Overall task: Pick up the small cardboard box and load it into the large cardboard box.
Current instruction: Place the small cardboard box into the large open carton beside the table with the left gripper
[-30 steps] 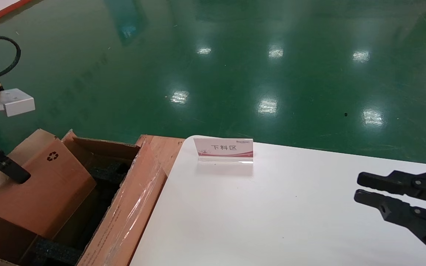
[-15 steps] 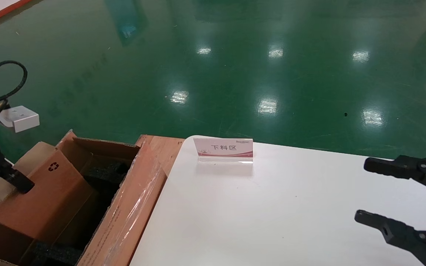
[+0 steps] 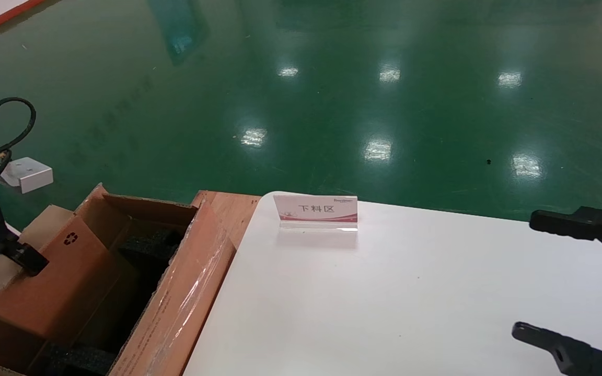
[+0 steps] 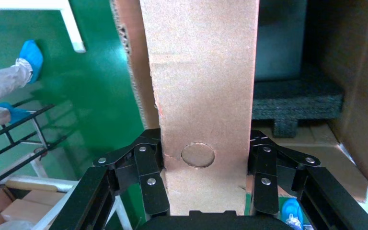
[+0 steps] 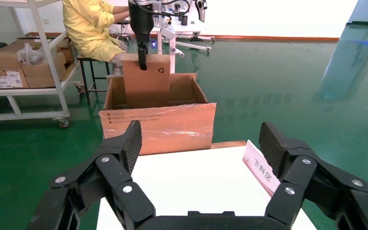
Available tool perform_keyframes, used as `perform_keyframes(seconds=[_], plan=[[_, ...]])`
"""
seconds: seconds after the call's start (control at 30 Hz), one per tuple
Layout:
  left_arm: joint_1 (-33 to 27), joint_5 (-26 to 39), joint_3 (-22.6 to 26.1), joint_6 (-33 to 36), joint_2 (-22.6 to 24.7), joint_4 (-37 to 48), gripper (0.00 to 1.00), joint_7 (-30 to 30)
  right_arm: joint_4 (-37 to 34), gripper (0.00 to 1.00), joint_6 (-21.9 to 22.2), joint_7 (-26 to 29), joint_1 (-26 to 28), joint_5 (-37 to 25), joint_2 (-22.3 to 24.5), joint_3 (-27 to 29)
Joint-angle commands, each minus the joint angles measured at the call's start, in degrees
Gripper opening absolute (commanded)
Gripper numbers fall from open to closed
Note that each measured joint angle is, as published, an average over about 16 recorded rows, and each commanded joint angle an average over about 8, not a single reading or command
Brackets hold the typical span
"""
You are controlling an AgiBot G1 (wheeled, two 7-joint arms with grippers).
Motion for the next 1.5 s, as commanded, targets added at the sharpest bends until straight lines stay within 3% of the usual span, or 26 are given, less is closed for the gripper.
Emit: perform_keyframes(seconds=[0.03, 1.5], plan=[[0.6, 0.2, 0.1, -0.6, 0.1, 0.4, 0.00, -0.2, 0.0, 1.00, 0.0, 0.0, 0.0, 0.0, 0.0, 0.0], [13.7, -0.4, -0.4, -9.0, 4.0, 9.5, 0.00, -1.5, 0.0, 1.00, 0.1, -0.1, 0.0, 0.1, 0.1, -0.1]])
